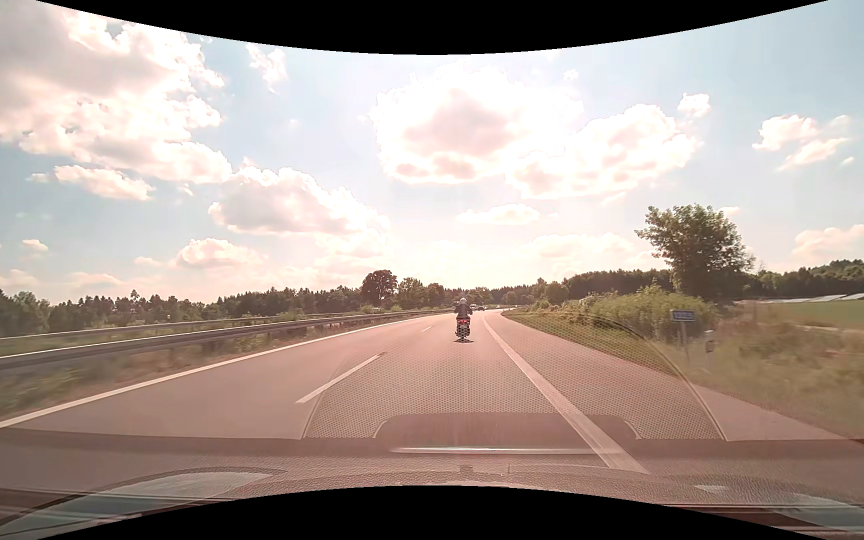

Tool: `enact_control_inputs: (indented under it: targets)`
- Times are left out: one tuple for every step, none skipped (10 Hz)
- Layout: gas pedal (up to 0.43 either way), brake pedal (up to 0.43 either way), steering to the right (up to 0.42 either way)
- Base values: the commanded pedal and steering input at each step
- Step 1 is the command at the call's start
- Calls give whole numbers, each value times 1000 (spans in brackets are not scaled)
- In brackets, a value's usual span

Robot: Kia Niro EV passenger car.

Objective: Follow the waypoints while adhering to traffic rules and regulations

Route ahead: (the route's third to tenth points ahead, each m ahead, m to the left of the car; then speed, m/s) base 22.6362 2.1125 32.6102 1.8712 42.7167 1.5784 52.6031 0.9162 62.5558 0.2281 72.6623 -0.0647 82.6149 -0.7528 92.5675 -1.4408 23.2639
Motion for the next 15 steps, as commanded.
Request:
enact_control_inputs:
  targets:
    - [311,12,7]
    - [311,12,7]
    - [299,12,6]
    - [287,12,6]
    - [260,12,6]
    - [248,12,6]
    - [240,12,6]
    - [228,6,6]
    - [228,12,6]
    - [228,12,5]
    - [197,12,4]
    - [197,12,4]
    - [197,12,4]
    - [197,12,4]
    - [197,12,4]
